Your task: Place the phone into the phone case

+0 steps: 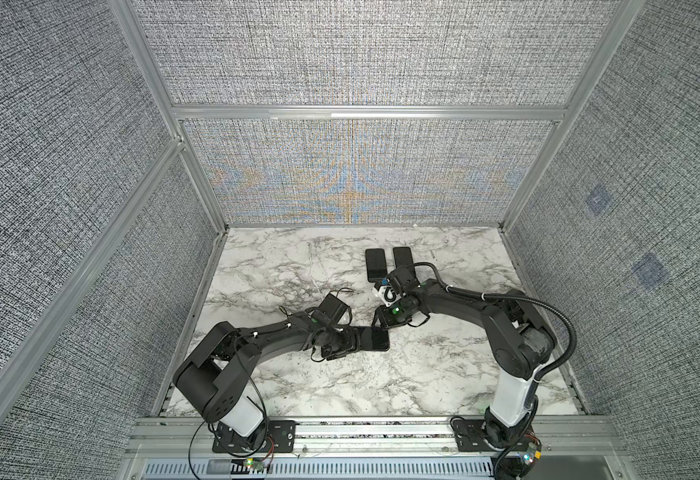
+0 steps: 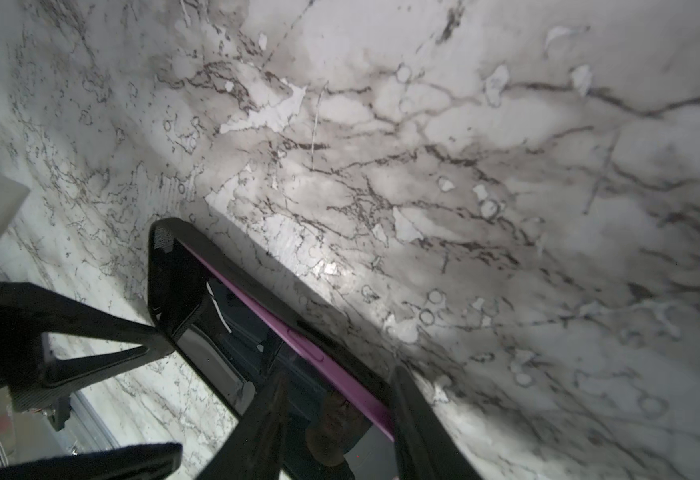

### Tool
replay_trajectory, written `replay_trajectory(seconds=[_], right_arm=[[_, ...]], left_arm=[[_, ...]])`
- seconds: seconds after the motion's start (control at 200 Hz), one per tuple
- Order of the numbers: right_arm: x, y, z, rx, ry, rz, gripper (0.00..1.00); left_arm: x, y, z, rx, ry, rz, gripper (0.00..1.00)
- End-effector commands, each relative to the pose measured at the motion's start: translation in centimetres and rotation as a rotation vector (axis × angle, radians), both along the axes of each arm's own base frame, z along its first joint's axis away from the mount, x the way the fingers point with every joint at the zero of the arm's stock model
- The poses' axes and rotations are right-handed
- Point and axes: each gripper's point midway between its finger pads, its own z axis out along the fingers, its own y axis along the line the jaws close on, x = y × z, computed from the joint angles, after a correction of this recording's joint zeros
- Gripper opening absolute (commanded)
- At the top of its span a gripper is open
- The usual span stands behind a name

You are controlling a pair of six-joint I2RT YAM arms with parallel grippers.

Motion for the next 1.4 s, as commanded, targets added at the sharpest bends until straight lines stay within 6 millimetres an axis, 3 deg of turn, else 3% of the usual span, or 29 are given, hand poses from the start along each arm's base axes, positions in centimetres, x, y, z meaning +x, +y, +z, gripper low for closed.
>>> replay_trajectory(seconds=[0.0,0.33,0.49,0.51,0.765,0.895,1.125,1.396], right_arm=[[-0.9,0.3,0.0,0.022,0.025,0.024,0.42],[-3.7,-0.7,0.2,0.032,0.071,0.011,0.36],[-4.8,-0.9,0.8,0.038,0.079,-0.003,0.36],[-5.7,-1.5,0.0,0.022,0.102,-0.006,0.36],[-7.7,-2.2,-0.2,-0.001,0.139,-0.054,0.34],[-8.3,-3.4,1.0,-0.028,0.116,-0.114,0.33],[-9.3,-4.7,1.4,-0.05,0.085,-0.162,0.3],[-9.1,-4.1,1.5,-0.027,0.078,-0.159,0.24]], left_arm=[[0.7,-0.4,0.1,-0.009,-0.022,0.001,0.66],[2.8,-0.6,-0.2,0.004,-0.044,0.005,0.66],[4.2,-1.5,-0.3,-0.015,-0.046,-0.009,0.66],[4.3,-1.7,-0.4,-0.018,-0.048,-0.012,0.66],[5.7,-2.8,-0.3,-0.04,-0.046,-0.037,0.65],[4.3,-2.8,0.2,-0.081,-0.004,-0.023,0.64],[-0.5,-2.2,0.6,-0.1,0.102,-0.003,0.58],[-3.0,-3.5,-0.2,-0.101,0.175,-0.028,0.49]])
